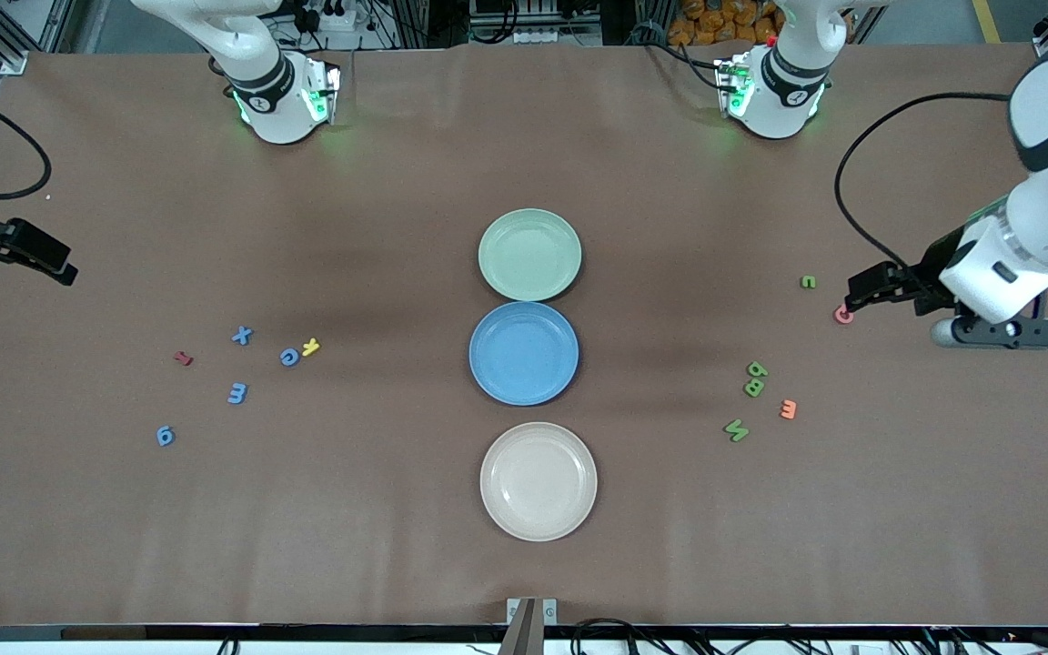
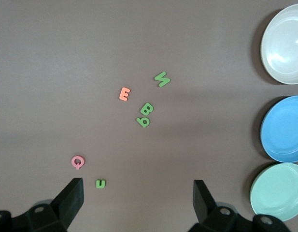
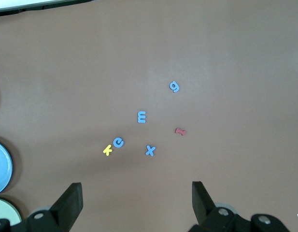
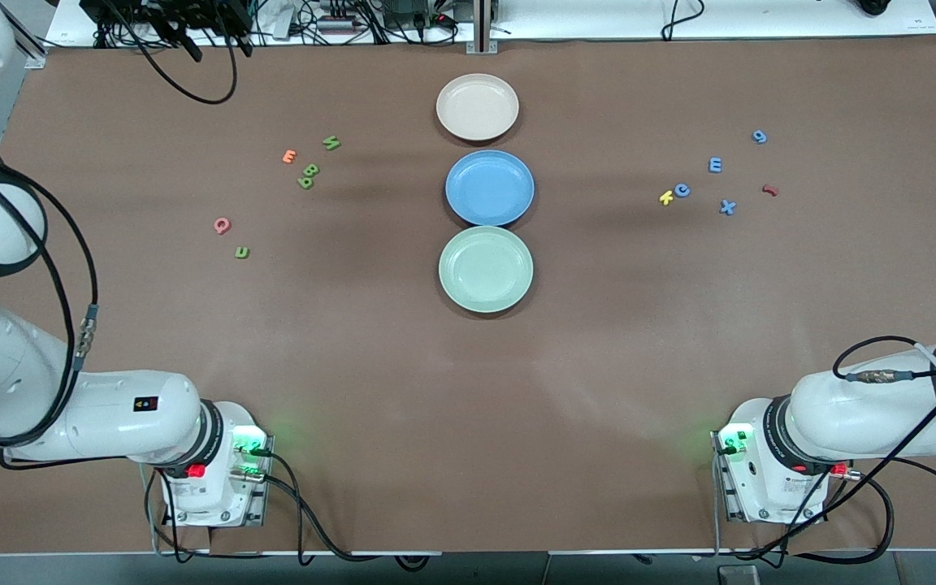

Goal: Sort letters by color into matching plates
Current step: 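Move the left gripper toward green letters while the right gripper approaches blue letters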

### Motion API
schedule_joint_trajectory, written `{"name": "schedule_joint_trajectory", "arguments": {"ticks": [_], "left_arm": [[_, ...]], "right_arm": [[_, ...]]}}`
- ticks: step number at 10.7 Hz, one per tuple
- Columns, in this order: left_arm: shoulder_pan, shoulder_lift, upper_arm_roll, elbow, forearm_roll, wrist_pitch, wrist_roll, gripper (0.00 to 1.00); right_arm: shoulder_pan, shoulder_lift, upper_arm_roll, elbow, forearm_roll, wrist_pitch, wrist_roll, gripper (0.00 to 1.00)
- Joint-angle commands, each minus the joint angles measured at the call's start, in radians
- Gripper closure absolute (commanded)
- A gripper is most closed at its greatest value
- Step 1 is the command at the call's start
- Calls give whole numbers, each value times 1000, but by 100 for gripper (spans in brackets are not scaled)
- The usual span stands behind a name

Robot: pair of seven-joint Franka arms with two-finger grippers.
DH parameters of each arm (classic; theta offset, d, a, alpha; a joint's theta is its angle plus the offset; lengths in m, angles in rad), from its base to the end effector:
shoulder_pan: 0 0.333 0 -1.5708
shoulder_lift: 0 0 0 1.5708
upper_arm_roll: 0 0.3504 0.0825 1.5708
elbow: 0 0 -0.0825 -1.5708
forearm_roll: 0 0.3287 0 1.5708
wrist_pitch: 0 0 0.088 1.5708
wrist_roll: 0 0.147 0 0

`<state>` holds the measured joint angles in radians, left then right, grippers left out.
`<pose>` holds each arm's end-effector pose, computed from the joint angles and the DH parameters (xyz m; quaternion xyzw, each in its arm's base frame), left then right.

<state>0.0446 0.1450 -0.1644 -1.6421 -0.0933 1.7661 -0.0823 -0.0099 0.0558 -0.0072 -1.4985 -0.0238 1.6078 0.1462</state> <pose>0.5509 -0.0726 0.5309 0.9983 -0.0085 -0.0153 0.0562 0.5248 -0.0123 0.6241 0.9962 -0.0814 0.0275 0.0103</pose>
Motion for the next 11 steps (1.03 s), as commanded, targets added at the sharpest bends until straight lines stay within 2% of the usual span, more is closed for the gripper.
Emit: {"name": "schedule_joint_trajectory", "arguments": {"ticks": [1,2,5,8,11], "left_arm": [[-40,-2,-1,-124,105,146,24,0],[-43,1,-3,-174,118,218,24,0],[-60,79,-3,-191,141,263,22,0],[-60,154,-7,-234,142,352,26,0],[-66,177,-7,-330,186,507,26,0]], "right_arm": [[7,24,0,-2,-10,12,15,0],[7,36,0,-3,-8,15,15,0],[18,61,1,-90,-4,117,16,0],[16,53,3,-289,4,314,16,0],[-13,53,3,-526,4,560,16,0]]}}
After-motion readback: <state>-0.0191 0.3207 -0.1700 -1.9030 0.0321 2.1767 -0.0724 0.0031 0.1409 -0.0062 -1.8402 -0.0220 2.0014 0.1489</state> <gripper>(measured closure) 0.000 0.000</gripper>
